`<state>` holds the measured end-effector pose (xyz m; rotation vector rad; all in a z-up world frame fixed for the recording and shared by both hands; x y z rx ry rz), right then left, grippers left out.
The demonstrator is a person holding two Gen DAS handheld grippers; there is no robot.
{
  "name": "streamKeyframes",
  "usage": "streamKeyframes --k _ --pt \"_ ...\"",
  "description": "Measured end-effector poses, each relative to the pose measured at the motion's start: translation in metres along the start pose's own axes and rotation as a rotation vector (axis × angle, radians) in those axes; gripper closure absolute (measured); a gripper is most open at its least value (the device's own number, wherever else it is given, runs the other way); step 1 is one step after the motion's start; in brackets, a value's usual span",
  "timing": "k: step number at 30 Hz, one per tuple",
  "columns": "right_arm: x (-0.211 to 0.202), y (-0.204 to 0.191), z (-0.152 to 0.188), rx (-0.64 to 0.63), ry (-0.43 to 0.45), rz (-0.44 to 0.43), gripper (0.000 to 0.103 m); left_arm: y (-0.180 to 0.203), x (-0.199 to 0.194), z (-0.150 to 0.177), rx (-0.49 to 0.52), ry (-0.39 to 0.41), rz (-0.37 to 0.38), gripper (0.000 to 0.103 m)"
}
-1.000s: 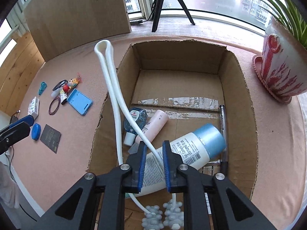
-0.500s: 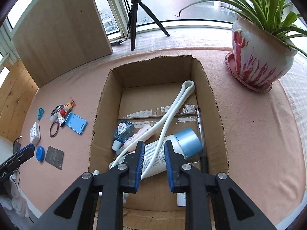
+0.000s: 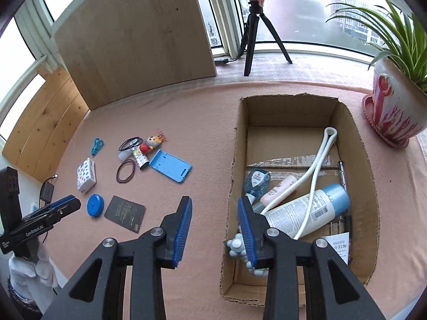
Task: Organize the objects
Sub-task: 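Withdraw the right gripper from the box back over the table, then close the left gripper around the blue round tape measure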
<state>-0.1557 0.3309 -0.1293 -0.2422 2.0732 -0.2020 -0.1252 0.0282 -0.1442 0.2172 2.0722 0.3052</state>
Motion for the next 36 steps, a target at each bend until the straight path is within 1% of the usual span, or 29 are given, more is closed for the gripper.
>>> streamKeyframes --k 7,9,12,17,22,25,28,31,36 --pt "0.02 -0.042 0.003 -0.029 -0.04 -0.037 0.069 -0.053 -0.01 -0.002 -0.041 0.01 -0.046 0.049" --pt "0.027 -0.054 0.004 -0.036 -0.052 -0.047 0.069 -0.068 -0.009 -0.004 -0.056 -0.002 -0.055 0.049" --pt "0.037 -0.072 0.006 -0.043 -0.073 -0.063 0.069 -0.087 -0.008 -0.009 -0.068 0.003 -0.071 0.049" --pt "0.056 -0.106 0.008 -0.072 -0.105 -0.091 0.069 -0.103 -0.001 -0.012 -0.065 -0.017 -0.067 0.049" --pt "0.077 -0.14 0.017 -0.105 -0.162 -0.136 0.069 -0.096 0.004 -0.007 -0.029 -0.034 -0.026 0.049" --pt "0.092 -0.146 0.023 -0.127 -0.189 -0.103 0.069 -0.078 0.012 0.001 0.024 -0.054 -0.011 0.048" --pt "0.103 -0.142 0.027 -0.126 -0.219 -0.08 0.069 -0.06 0.02 0.007 0.094 -0.064 -0.018 0.043" --pt "0.107 -0.132 0.022 -0.108 -0.216 -0.064 0.069 -0.044 0.029 0.011 0.142 -0.075 -0.016 0.042" --pt "0.123 -0.126 0.02 -0.094 -0.274 -0.087 0.069 -0.034 0.045 0.015 0.188 -0.102 -0.036 0.042"
Point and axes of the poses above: each gripper's, at about its wrist camera, not at the fingertips, and x roughly the way its jaws point, y to its right, z to its underside, the point moved 10 cm from there along x, roughly the way its jaws point, and after that the axes turned 1 degree about -z, right-handed, at the moved point
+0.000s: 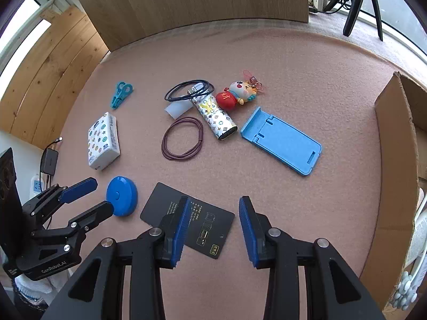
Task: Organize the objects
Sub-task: 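Close the left gripper around the blue round tape measure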
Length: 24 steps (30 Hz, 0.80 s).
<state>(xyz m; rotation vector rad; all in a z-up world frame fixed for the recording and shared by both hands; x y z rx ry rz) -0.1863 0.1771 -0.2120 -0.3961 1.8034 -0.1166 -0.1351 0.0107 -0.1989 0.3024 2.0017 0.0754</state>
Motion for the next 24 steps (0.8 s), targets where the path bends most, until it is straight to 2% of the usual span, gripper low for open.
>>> streamKeyframes --k 12,15,19,24 --pt "0.023 -0.01 -0.006 -0.051 -0.032 -0.004 0.069 0.001 0.017 0.0 0.03 -0.019 -0.062 0.042" --pt "0.02 -0.009 -0.006 -0.044 -0.026 -0.007 0.069 -0.004 0.018 0.0 0.002 -0.005 -0.053 0.042" --pt "0.02 -0.01 -0.006 -0.041 -0.026 -0.008 0.069 -0.009 0.018 0.002 -0.036 0.005 -0.022 0.049" --pt "0.016 -0.015 -0.004 -0.024 -0.009 -0.024 0.069 -0.006 0.016 0.008 -0.025 0.017 -0.024 0.051"
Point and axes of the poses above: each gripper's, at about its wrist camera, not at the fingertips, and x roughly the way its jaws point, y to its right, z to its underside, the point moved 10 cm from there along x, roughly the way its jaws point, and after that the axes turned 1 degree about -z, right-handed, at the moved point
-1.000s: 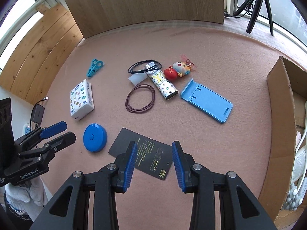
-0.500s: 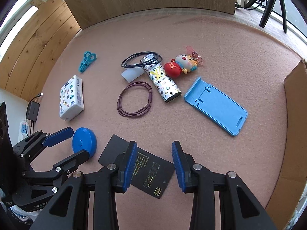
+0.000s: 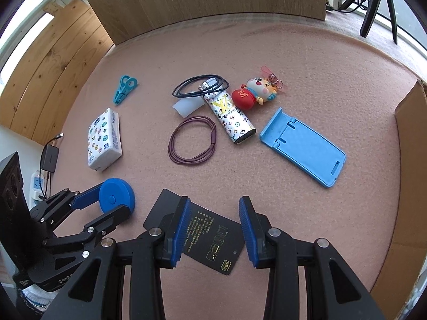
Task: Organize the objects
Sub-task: 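Close the left gripper around the blue round tape measure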
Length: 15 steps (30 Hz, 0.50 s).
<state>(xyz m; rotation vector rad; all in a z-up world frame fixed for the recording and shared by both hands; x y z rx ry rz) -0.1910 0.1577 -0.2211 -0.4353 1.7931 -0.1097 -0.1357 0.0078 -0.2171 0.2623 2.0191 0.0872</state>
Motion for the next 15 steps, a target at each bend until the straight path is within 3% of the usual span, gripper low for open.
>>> streamKeyframes --k 12,15 --pt "-0.015 0.016 -0.009 0.049 0.058 0.017 0.069 0.001 0.005 -0.002 0.048 0.017 -0.061 0.048" --pt "-0.015 0.02 -0.016 0.081 0.055 -0.013 0.069 -0.001 0.006 -0.004 0.048 0.026 -0.072 0.049"
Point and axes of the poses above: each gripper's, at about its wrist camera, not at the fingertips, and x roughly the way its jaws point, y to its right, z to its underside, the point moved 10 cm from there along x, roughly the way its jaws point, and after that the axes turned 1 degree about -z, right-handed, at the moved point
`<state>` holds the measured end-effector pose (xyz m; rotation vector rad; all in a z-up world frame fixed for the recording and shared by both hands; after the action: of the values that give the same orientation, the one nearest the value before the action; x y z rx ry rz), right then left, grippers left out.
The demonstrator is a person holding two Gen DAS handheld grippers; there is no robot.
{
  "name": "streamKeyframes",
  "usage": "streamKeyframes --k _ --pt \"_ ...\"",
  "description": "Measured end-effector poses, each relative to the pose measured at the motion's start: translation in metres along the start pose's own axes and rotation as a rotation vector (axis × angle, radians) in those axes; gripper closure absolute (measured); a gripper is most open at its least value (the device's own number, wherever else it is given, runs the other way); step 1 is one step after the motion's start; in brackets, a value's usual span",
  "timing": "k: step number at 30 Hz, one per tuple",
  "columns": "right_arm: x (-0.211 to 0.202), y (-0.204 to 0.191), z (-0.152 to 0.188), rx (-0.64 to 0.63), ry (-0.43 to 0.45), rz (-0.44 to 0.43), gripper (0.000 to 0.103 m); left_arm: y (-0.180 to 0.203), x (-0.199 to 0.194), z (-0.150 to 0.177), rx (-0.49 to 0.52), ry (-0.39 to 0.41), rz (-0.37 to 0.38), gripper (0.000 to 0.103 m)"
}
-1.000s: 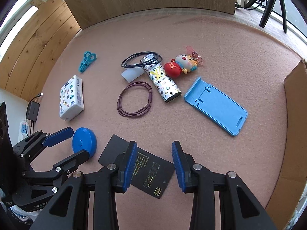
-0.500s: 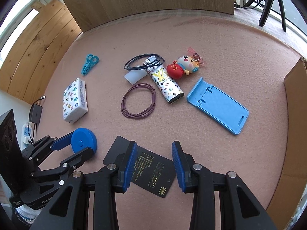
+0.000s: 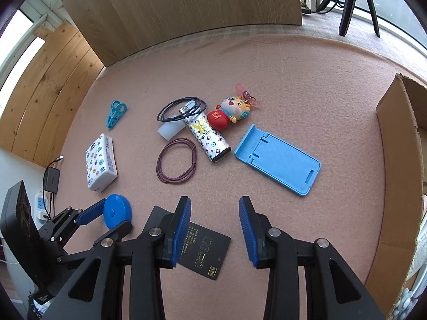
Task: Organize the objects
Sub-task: 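Close the left gripper around the blue round tape measure, then grasp the maroon hair tie with the right gripper while the left lifts the tape measure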
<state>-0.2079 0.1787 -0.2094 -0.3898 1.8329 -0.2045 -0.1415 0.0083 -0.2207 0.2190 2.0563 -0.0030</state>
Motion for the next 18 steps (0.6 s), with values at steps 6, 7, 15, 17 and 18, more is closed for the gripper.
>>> streamKeyframes --k 6,7,15,17,18 --pt "0.013 -0.013 -0.018 -0.011 -0.025 -0.003 0.069 -0.004 0.0 -0.001 -0.016 0.001 0.002 0.049" --pt "0.017 -0.015 -0.02 -0.007 -0.034 0.0 0.069 -0.005 -0.001 -0.001 -0.02 0.001 0.003 0.049" --pt "0.049 -0.029 -0.037 -0.018 -0.089 0.097 0.069 -0.012 -0.005 0.003 -0.044 0.001 0.015 0.049" --pt "0.052 -0.034 -0.039 -0.06 -0.087 0.145 0.069 -0.013 -0.005 0.003 -0.051 -0.001 0.019 0.049" --pt "0.053 -0.036 -0.04 -0.078 -0.085 0.166 0.069 -0.013 -0.005 0.003 -0.056 -0.003 0.02 0.049"
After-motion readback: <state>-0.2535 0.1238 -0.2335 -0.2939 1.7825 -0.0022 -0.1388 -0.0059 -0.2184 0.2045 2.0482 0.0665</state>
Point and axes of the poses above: each gripper's, at about its wrist camera, not at the fingertips, and x roughly the way its jaws point, y to its right, z to its underside, the point moved 10 cm from there along x, roughly the way its jaws point, and after that the axes turned 1 degree about -z, right-handed, at the moved point
